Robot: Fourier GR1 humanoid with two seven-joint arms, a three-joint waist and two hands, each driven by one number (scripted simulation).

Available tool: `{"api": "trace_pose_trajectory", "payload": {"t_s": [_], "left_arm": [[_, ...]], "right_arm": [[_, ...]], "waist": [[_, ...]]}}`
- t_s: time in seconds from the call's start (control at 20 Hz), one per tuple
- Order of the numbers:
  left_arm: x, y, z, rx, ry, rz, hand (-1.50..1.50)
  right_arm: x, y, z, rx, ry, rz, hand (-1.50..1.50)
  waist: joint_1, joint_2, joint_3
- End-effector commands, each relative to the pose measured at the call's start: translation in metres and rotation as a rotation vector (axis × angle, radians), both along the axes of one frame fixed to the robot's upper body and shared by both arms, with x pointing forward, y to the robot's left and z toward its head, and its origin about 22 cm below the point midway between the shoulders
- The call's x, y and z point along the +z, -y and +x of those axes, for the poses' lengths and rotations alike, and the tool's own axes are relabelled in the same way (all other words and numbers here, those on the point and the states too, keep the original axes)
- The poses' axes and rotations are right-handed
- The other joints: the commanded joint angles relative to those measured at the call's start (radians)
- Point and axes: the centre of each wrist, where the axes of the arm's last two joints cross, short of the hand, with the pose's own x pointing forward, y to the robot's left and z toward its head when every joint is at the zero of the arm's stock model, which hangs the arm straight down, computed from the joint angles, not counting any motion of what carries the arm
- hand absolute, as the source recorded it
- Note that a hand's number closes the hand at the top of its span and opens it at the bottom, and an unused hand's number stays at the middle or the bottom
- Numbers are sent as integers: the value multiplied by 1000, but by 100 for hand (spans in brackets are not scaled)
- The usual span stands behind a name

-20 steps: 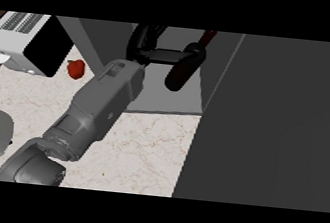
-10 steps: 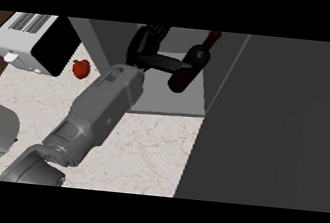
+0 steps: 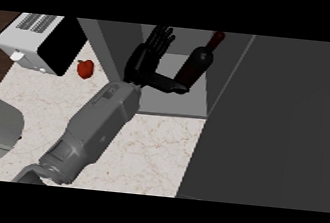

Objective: Pick up the wine, place it into the cabinet and close the cabinet

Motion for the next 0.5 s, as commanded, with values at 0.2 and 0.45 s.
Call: {"api": "trace_pose_trajectory", "payload": {"t_s": [0.2, 0.45], "left_arm": [[-43, -12, -50, -38, -55, -54, -150], [-57, -19, -82, -24, -76, -69, -150]], "right_arm": [[38, 3, -20, 19, -24, 111, -150], [46, 5, -28, 32, -14, 115, -150]], "waist": [[44, 2, -1], [33, 3, -1]]}}
